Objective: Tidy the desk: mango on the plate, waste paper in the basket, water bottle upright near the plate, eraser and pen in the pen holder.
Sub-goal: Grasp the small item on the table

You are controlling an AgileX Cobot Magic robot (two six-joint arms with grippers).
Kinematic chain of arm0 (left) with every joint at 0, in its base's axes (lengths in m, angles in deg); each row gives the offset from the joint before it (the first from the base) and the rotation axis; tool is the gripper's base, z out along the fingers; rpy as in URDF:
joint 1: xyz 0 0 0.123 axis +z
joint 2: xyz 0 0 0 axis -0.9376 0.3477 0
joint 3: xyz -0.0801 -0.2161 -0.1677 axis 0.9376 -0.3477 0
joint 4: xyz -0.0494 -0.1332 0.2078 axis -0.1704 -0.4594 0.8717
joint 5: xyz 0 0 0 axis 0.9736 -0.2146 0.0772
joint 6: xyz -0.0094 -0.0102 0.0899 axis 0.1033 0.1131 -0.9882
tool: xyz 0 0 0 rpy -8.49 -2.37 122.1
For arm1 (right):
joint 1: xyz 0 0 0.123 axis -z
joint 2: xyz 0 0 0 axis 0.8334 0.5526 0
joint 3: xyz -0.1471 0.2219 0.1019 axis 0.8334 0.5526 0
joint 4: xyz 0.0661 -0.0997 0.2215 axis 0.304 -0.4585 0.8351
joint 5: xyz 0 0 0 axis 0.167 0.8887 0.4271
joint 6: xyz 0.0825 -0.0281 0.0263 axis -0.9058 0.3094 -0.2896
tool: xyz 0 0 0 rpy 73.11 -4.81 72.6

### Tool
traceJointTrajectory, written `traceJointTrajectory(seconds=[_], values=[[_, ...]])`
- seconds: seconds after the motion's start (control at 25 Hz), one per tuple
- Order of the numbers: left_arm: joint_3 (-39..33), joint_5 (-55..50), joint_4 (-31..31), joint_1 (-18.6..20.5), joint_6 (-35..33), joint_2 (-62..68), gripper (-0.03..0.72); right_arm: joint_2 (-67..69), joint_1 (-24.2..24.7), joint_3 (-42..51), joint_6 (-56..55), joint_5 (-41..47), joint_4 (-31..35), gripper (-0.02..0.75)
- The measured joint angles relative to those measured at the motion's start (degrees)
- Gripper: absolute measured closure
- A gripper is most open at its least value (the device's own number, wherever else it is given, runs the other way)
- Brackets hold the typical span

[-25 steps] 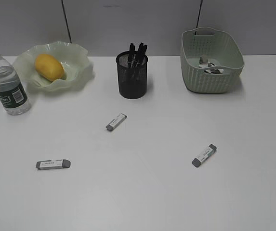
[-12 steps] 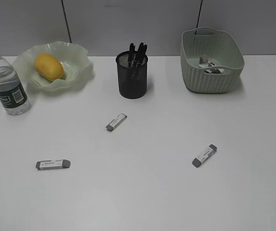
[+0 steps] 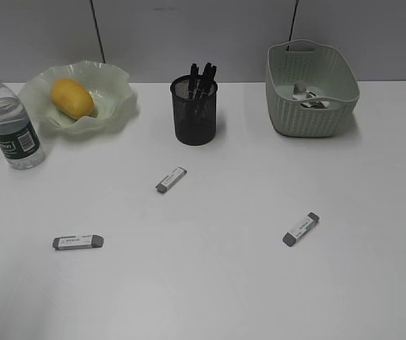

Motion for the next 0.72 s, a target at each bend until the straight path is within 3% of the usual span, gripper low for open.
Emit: traceJointTrajectory(seconds=[0.28,0.48,0.72], values=[[7.51,0.48,-3.89,0.00,-10.30,25.34,0.361,0.00,0.00,0.00,-0.06,0.00,-0.05,0.288],[13.34,0.80,-5.32,-0.42,-17.79,38.19,0.269,0.00,0.00,0.00,-0.43,0.00,-0.41,0.288],[17.41,1.10,0.36,-8.25,-24.56,52.63,0.231,0.00,0.00,0.00,-0.95,0.00,-0.73,0.288]])
